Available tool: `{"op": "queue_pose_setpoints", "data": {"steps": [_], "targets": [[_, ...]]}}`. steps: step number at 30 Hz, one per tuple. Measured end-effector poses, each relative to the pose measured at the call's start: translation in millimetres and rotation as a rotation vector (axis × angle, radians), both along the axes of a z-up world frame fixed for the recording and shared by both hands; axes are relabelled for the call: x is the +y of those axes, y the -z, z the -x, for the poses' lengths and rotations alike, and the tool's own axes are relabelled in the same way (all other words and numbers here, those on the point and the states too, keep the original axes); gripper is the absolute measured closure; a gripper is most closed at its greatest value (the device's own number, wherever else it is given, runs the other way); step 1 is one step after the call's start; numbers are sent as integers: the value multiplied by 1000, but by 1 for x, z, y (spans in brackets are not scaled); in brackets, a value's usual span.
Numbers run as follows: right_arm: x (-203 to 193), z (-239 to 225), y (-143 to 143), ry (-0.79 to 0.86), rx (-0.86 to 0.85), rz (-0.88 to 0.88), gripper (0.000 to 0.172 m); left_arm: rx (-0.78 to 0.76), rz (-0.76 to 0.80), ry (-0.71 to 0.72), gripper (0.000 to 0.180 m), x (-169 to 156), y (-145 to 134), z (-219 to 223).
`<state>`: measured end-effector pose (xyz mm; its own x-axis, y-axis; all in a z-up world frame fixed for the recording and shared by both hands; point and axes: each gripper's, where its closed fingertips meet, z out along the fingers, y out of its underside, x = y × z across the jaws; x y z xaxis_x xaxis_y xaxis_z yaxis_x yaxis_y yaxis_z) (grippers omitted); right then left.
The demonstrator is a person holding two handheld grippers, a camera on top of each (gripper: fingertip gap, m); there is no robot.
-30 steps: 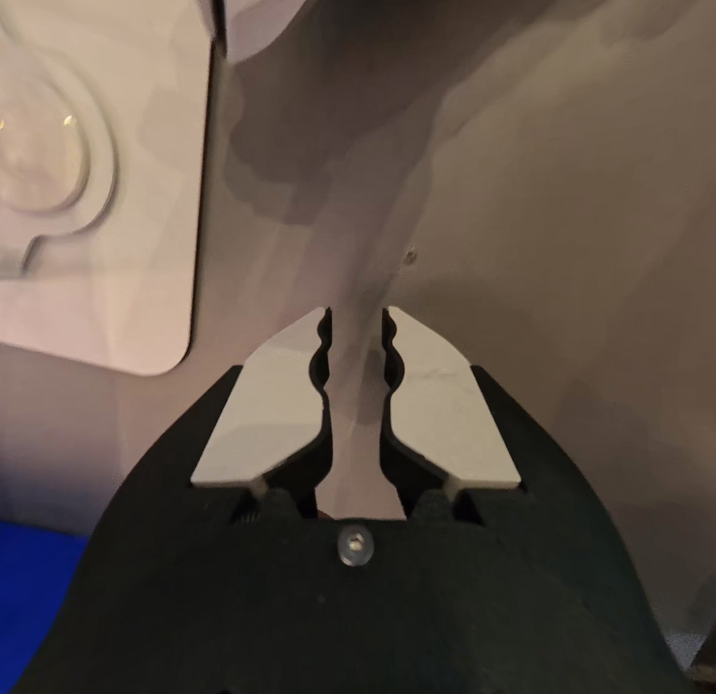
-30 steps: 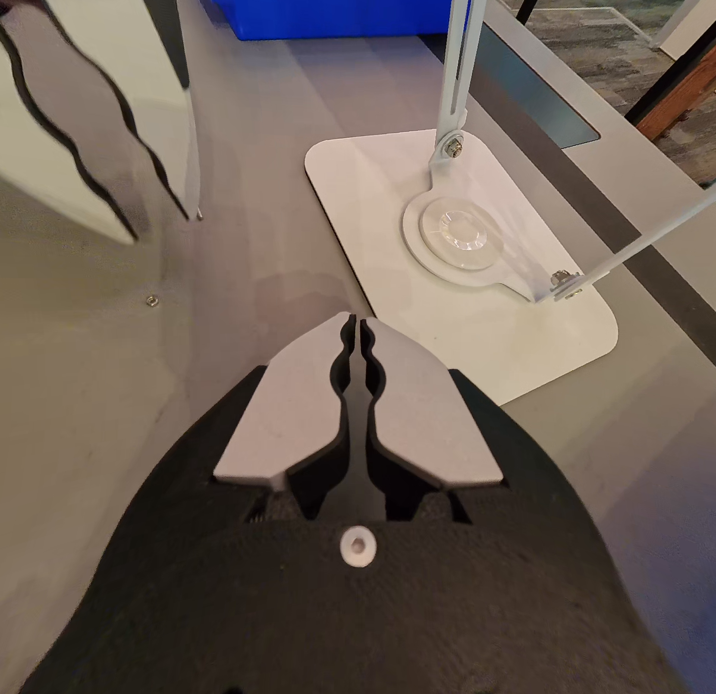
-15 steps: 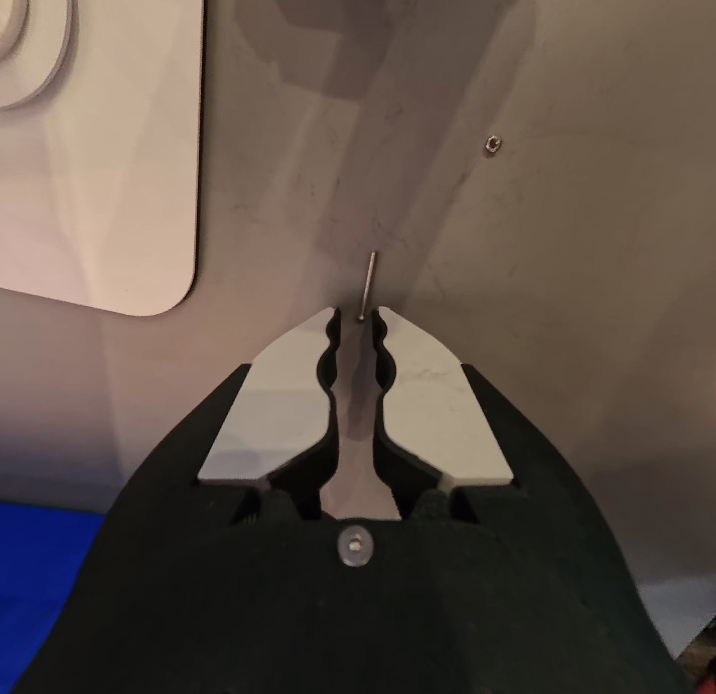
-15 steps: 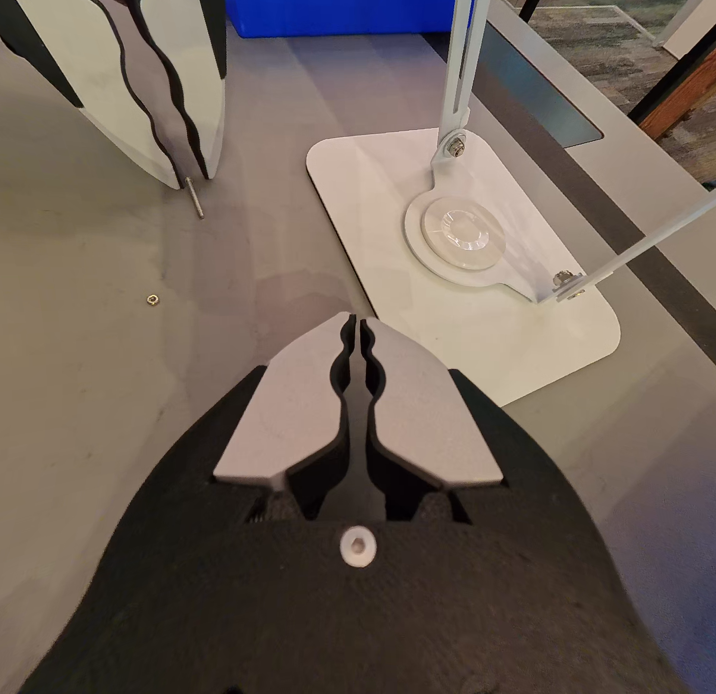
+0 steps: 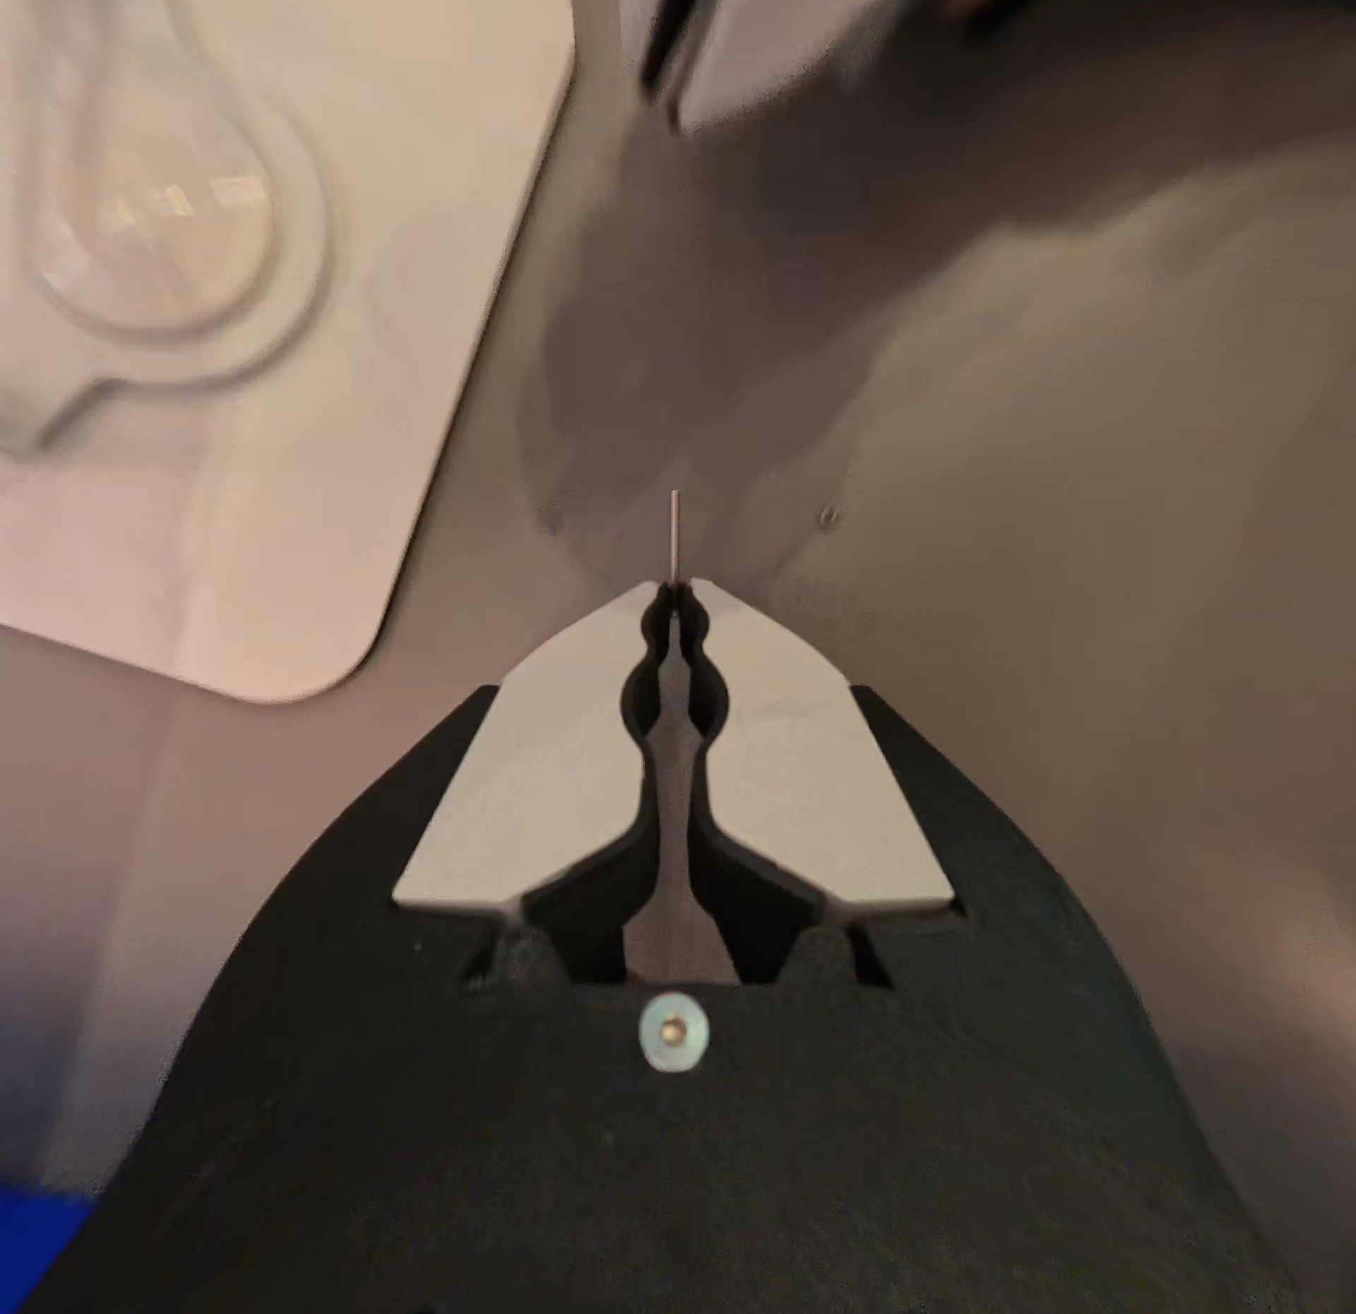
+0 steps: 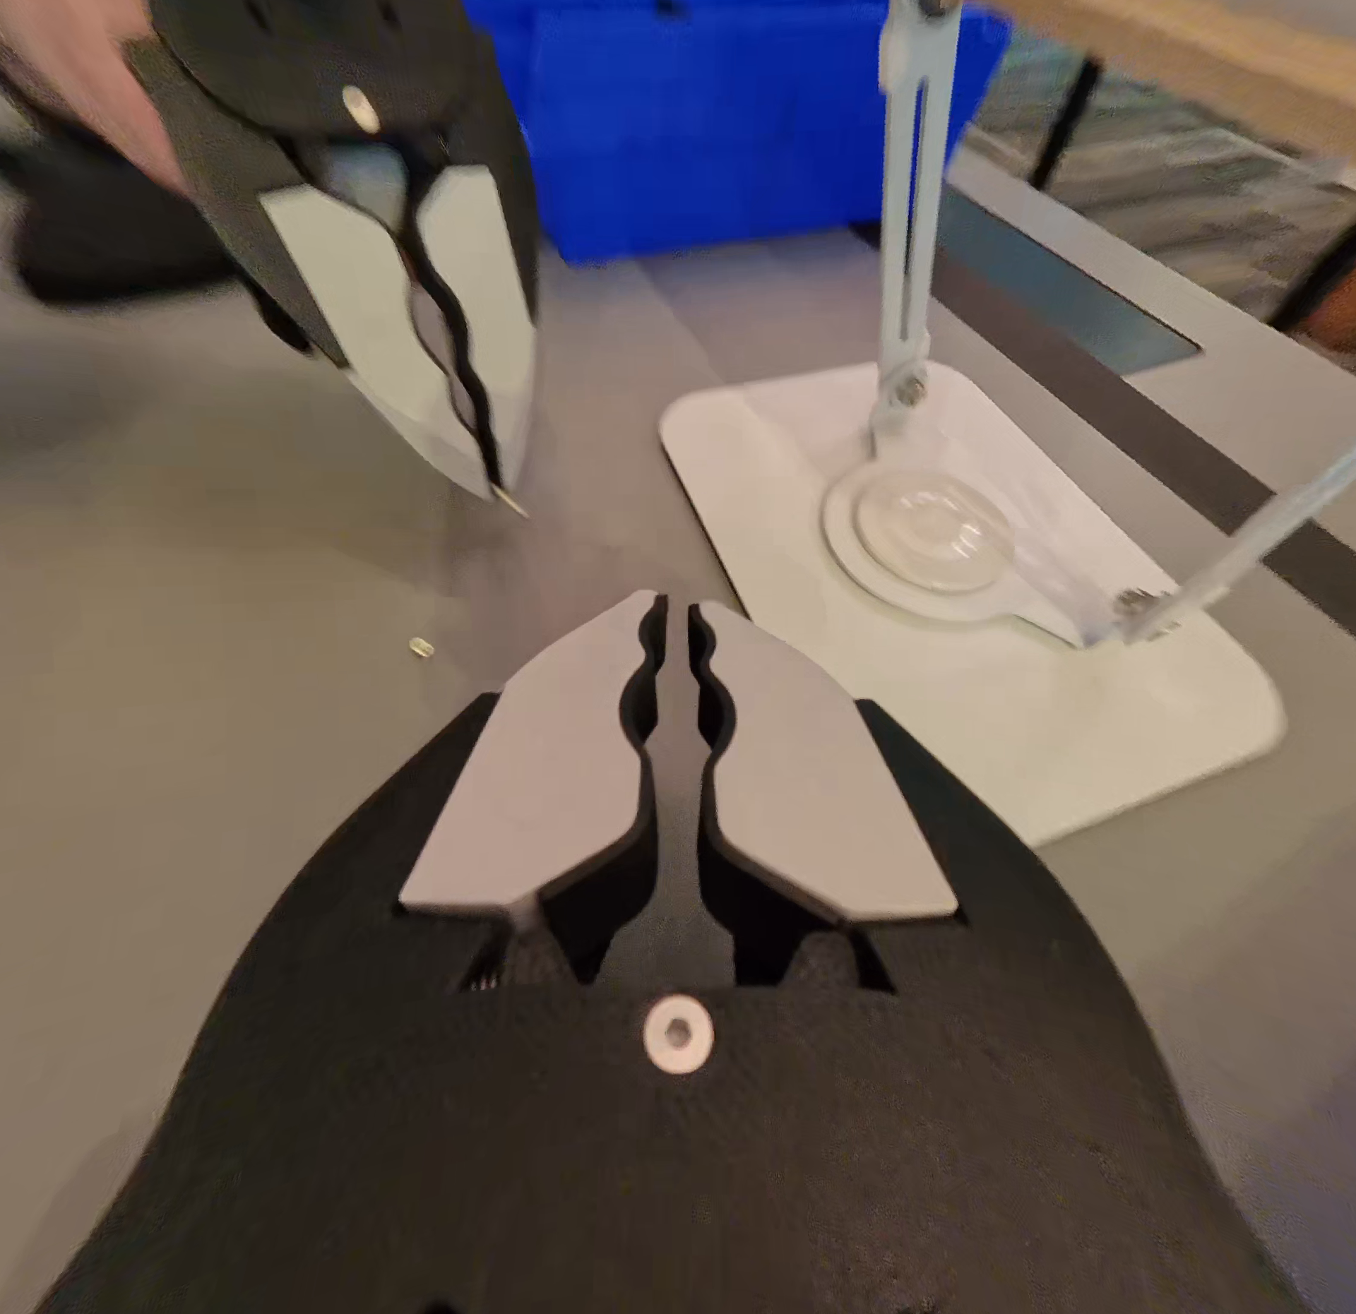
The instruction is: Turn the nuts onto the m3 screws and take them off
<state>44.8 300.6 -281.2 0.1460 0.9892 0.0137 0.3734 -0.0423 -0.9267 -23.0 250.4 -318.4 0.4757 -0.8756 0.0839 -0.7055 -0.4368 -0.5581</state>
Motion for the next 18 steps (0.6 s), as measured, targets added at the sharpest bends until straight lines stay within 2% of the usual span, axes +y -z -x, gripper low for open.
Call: {"op": "queue_pose_setpoints", "data": {"steps": [4, 7, 10, 15, 18], "targets": [[-11, -2, -42, -111, 323, 226, 155, -442, -98, -45, 178, 6, -51, -43], [-17, -6, -61, -173, 455, 304, 149, -643, -137, -62, 178, 9, -70, -62], [-27, -6, -69, -244, 482, 299, 148, -742, -143, -64, 179, 9, -78, -74], [-32, -5, -71, -277, 516, 361, 151, -786, -148, -53, 178, 9, -83, -84], [-33, -7, -73, -297, 530, 378, 163, -805, -143, -51, 178, 8, -84, -86]]}}
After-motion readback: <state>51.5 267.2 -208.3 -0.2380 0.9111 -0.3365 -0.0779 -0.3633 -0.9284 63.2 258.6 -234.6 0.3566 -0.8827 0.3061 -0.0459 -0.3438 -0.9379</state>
